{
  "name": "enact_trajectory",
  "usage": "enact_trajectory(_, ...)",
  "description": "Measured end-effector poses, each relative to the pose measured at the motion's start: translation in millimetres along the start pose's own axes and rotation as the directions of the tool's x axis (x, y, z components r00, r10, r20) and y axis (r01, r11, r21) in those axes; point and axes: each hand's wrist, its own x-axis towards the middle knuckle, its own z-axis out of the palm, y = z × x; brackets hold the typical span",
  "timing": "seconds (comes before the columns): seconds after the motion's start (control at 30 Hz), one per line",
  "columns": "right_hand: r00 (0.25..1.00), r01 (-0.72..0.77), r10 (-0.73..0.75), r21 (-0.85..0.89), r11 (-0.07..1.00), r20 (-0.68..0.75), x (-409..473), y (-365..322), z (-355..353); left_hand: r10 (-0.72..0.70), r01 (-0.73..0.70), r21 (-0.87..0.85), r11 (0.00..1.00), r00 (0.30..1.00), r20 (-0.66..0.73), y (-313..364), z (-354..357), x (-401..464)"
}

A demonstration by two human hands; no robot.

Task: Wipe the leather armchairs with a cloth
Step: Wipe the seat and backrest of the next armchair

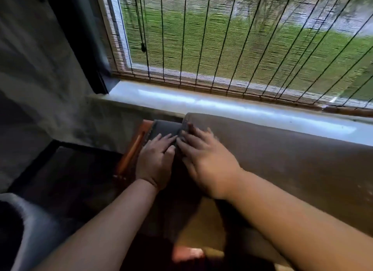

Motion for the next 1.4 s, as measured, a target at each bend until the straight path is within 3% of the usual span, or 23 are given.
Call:
enact_trajectory(0.1,0.986,0.164,-0.162,0.09,0.982,-0.027,-67.7,-28.1,4.6,-0.006,0.006,-0.007,1.0,0.999,0.034,-4.4,-0.1,2.1)
enact_trajectory(0.17,0.972,0.233,-0.232,0.049,0.971,-0.02,-53.5,-6.5,3.5,-0.009,0.008,0.009,1.0,1.0,0.02,-6.9,-0.5,2.9)
enact_trajectory(0.2,0.98,0.199,-0.199,0.016,0.98,-0.017,-34.3,8.0,2.0,-0.003,0.003,0.021,1.0,1.0,0.016,-6.7,-0.2,2.1)
enact_trajectory(0.3,0.977,-0.201,0.198,0.036,0.979,0.085,23.3,47.1,-14.6,0.004,-0.005,0.037,0.999,1.0,0.017,-4.5,1.7,1.1)
enact_trajectory(0.33,0.962,-0.261,0.257,0.033,0.965,0.09,27.9,49.7,-12.3,0.005,-0.006,0.041,0.999,1.0,0.012,-3.8,1.9,0.6)
enact_trajectory(0.37,0.968,-0.243,0.242,0.013,0.97,0.06,22.0,44.6,-8.6,0.006,-0.007,0.045,0.999,1.0,0.01,-3.5,1.9,0.2)
enact_trajectory(0.47,1.0,-0.016,0.016,0.004,1.0,-0.026,-43.9,-0.9,-0.3,0.013,-0.014,0.049,0.999,1.0,0.019,-4.1,2.4,-0.5)
enact_trajectory(0.6,0.985,0.149,-0.147,-0.011,0.989,0.086,-75.6,4.2,-9.0,0.013,-0.014,0.044,0.999,1.0,0.014,-5.6,0.6,-0.3)
enact_trajectory(0.67,0.996,0.075,-0.072,-0.06,0.995,0.054,-41.1,31.4,-16.3,0.004,-0.004,0.042,0.999,1.0,0.013,-4.5,-0.5,0.5)
enact_trajectory(0.73,0.98,-0.16,0.164,-0.044,0.986,0.115,-4.3,54.1,-24.2,-0.007,0.006,0.039,0.999,1.0,0.017,-1.9,0.0,0.1)
enact_trajectory(0.8,0.948,-0.281,0.283,-0.039,0.959,0.146,2.4,54.8,-20.4,-0.009,0.008,0.036,0.999,1.0,0.02,-0.4,0.8,-2.0)
enact_trajectory(0.83,0.956,-0.261,0.265,-0.049,0.964,0.123,-9.3,43.3,-15.6,-0.006,0.005,0.036,0.999,1.0,0.024,-0.3,1.3,-3.5)
enact_trajectory(0.93,1.0,-0.019,0.019,0.007,1.0,0.024,-72.5,-15.4,-4.3,0.003,-0.004,0.022,1.0,1.0,0.02,-1.7,0.1,-3.9)
enact_trajectory(1.03,0.984,0.144,-0.145,0.014,0.989,0.104,-84.2,-7.1,-11.8,0.005,-0.005,0.022,1.0,1.0,0.013,-1.9,-0.8,-0.4)
enact_trajectory(1.1,0.991,0.11,-0.105,-0.052,0.993,0.088,-52.6,24.7,-19.4,0.009,-0.009,0.023,1.0,1.0,0.01,-2.8,-0.4,-1.6)
enact_trajectory(1.23,0.95,-0.257,0.266,-0.075,0.963,0.162,-2.6,59.6,-17.7,-0.017,0.017,0.017,1.0,1.0,0.013,-2.2,-1.5,-5.4)
enact_trajectory(1.33,0.98,-0.185,0.19,-0.076,0.98,0.058,-53.8,15.1,-7.1,-0.009,0.009,0.006,1.0,1.0,0.015,-2.7,-1.0,-4.5)
enact_trajectory(1.4,0.994,-0.068,0.071,-0.051,0.996,0.078,-97.2,-14.3,-6.7,-0.002,0.002,0.003,1.0,1.0,0.021,-3.3,-0.2,-2.6)
